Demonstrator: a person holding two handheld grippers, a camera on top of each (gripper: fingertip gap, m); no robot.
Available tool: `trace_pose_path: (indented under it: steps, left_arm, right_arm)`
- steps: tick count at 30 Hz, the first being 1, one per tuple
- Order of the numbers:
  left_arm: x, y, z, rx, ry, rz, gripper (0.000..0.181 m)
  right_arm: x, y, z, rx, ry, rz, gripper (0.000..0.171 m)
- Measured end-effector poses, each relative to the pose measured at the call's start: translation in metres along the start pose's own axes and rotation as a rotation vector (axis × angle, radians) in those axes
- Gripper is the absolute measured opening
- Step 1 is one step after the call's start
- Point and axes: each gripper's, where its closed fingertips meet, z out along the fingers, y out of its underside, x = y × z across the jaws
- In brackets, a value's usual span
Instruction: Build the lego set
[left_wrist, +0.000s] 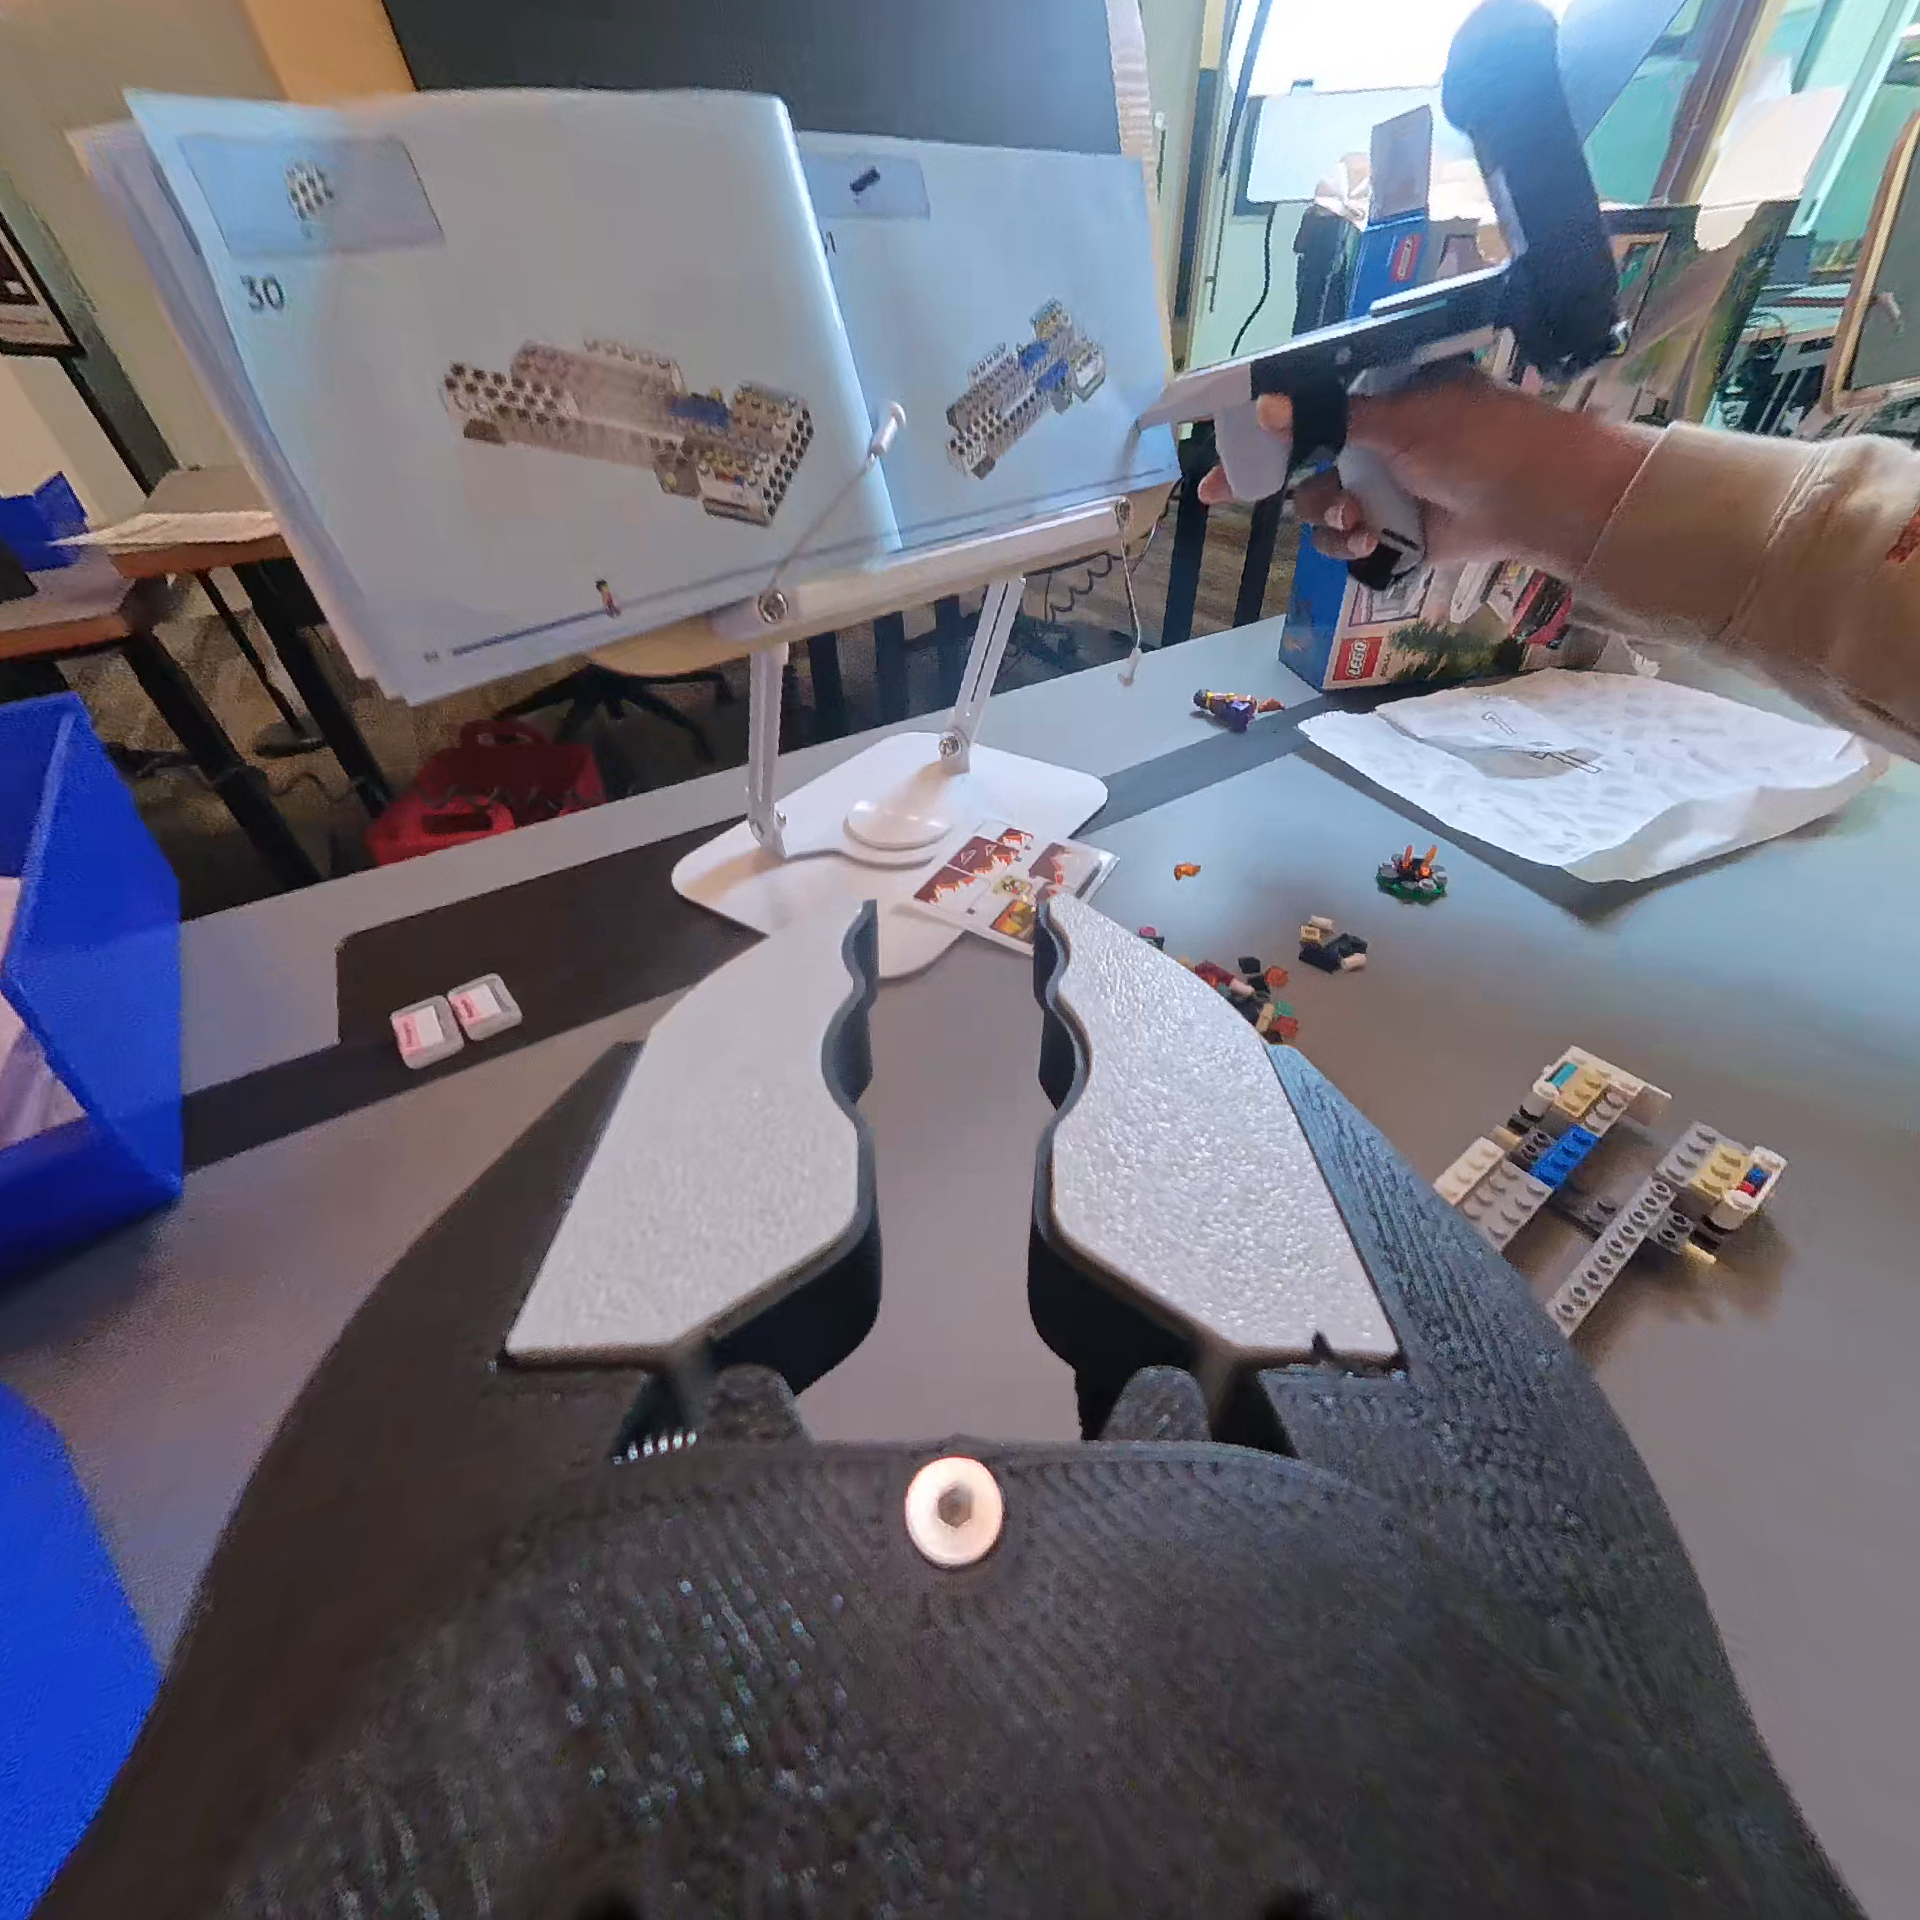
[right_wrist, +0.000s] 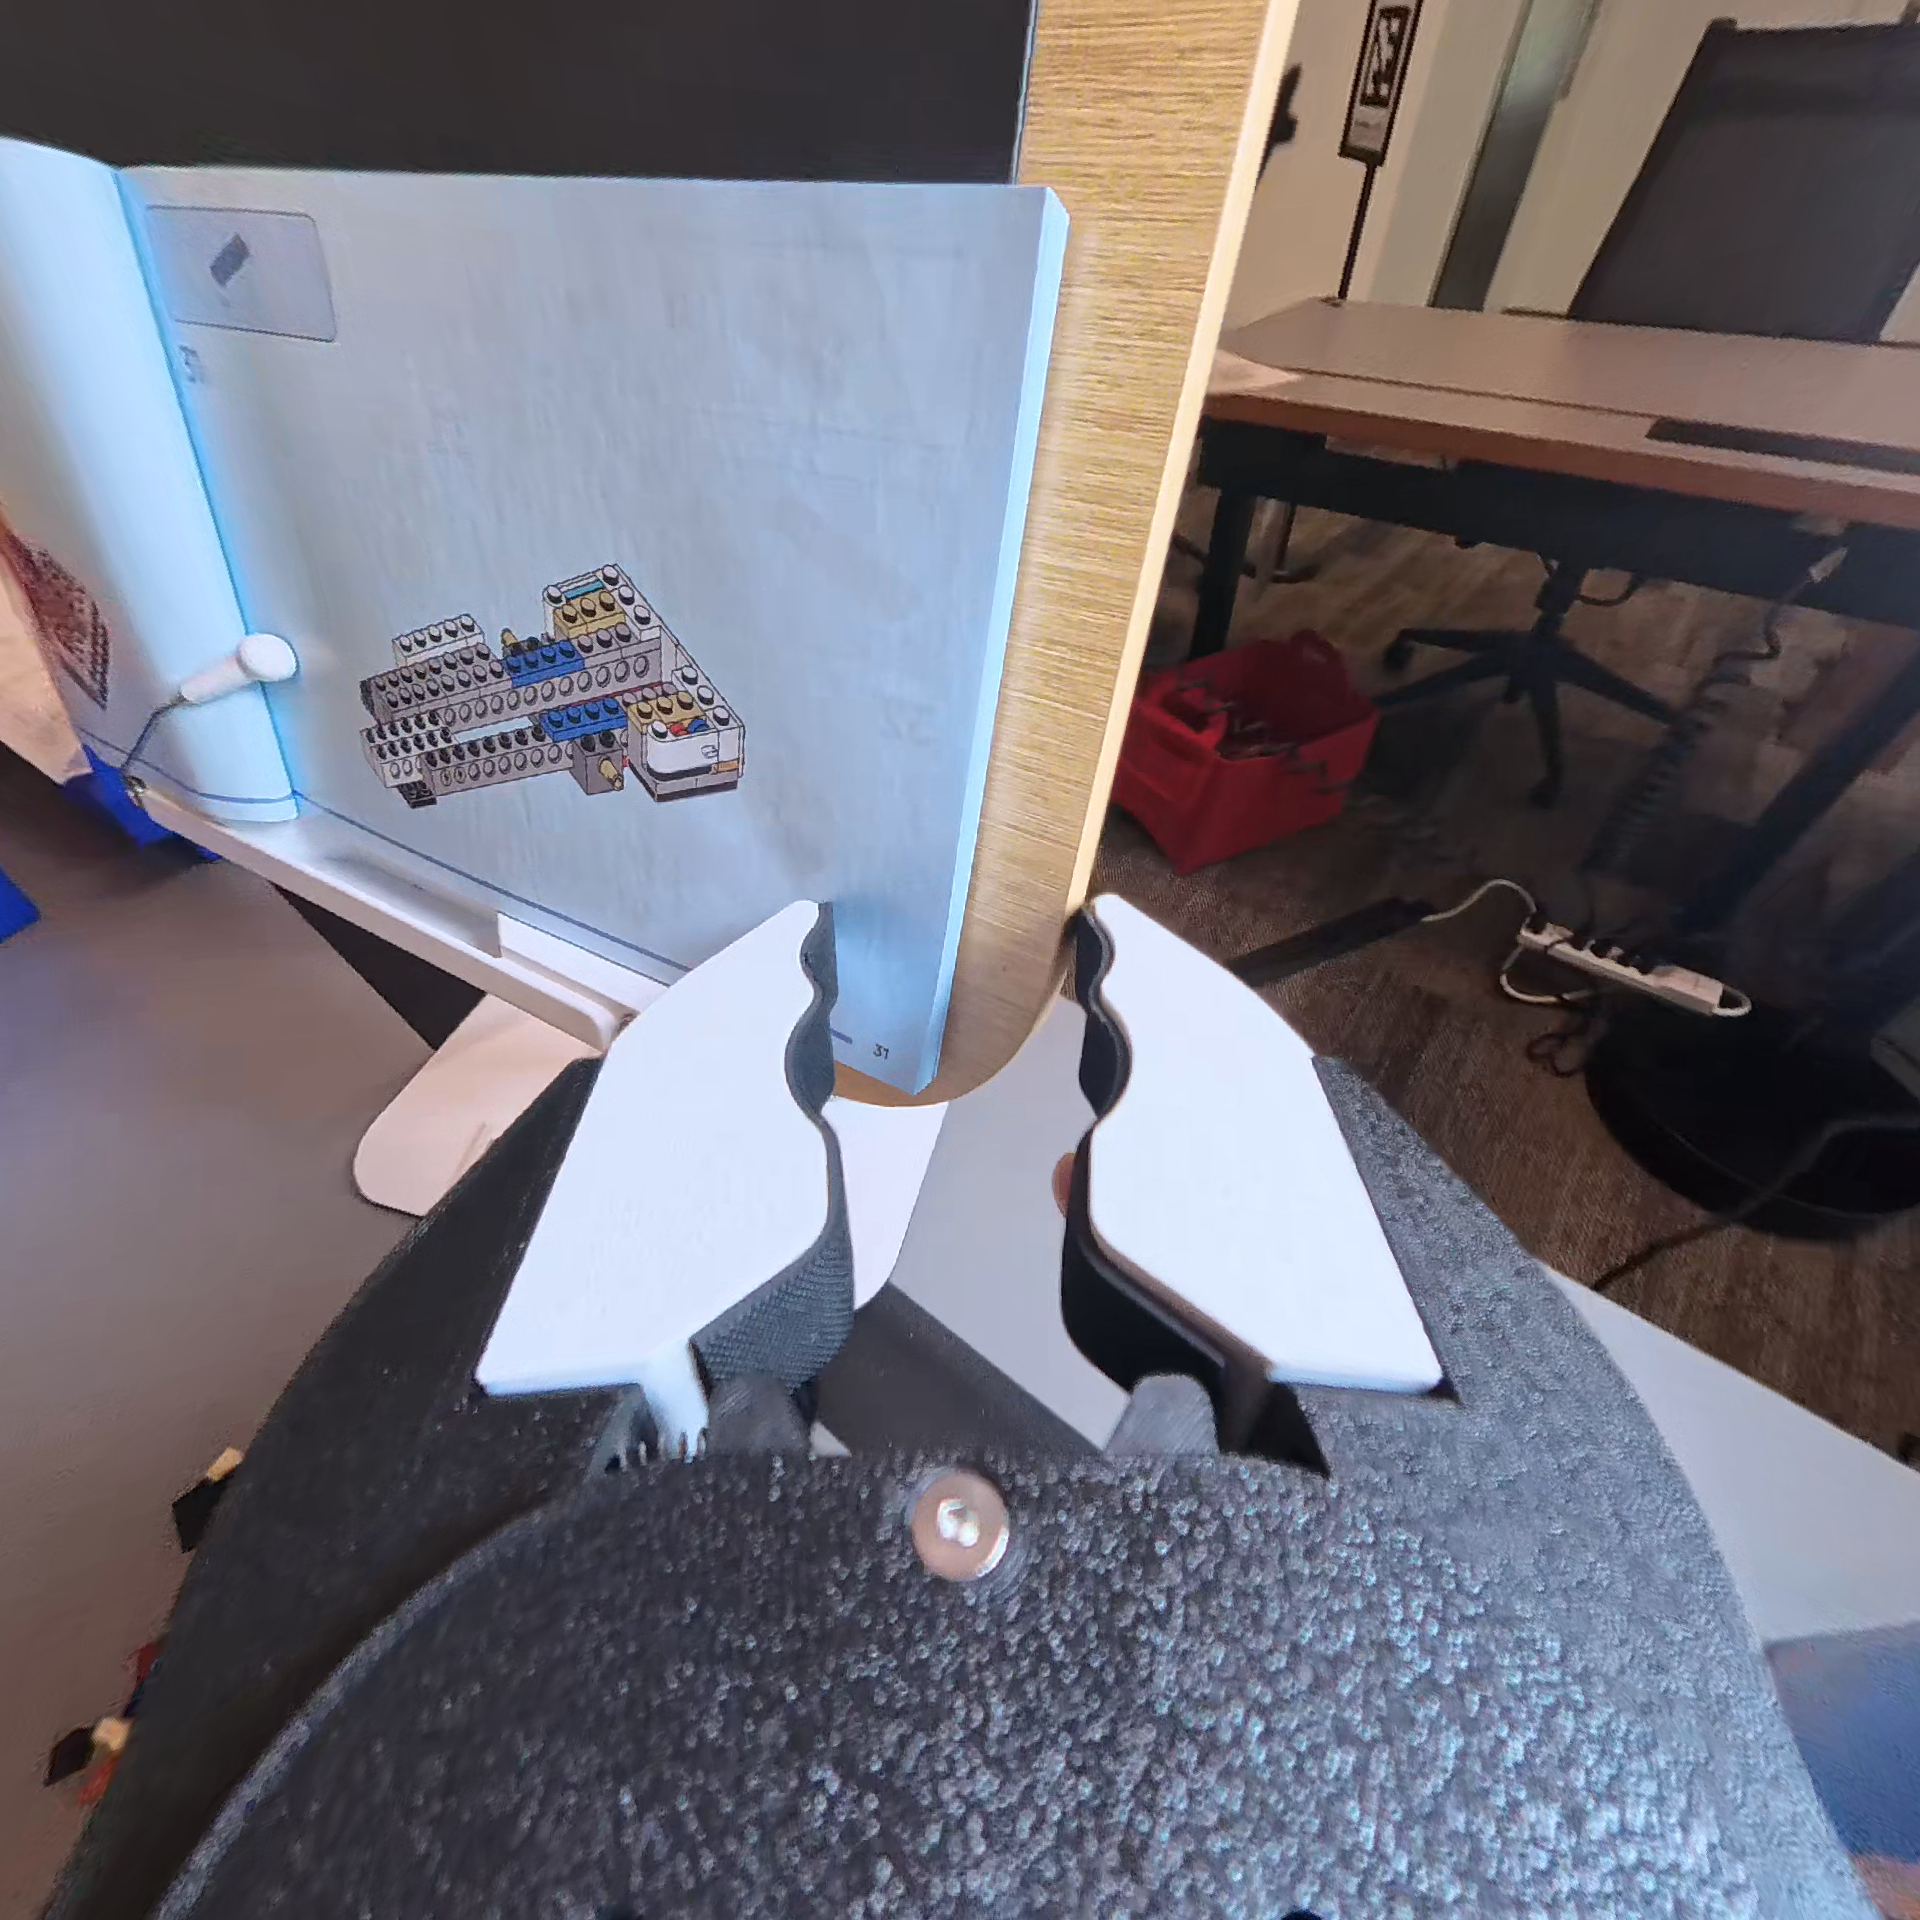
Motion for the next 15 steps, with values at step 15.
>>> trace_pose_path:
  steps: [15]
  left_arm:
    - [0.034,0.019,-0.021,0.116,0.024,0.028,0.03]
  right_arm:
    - [-0.173,0.075,-0.218,0.176,0.003,-0.074,0.05]
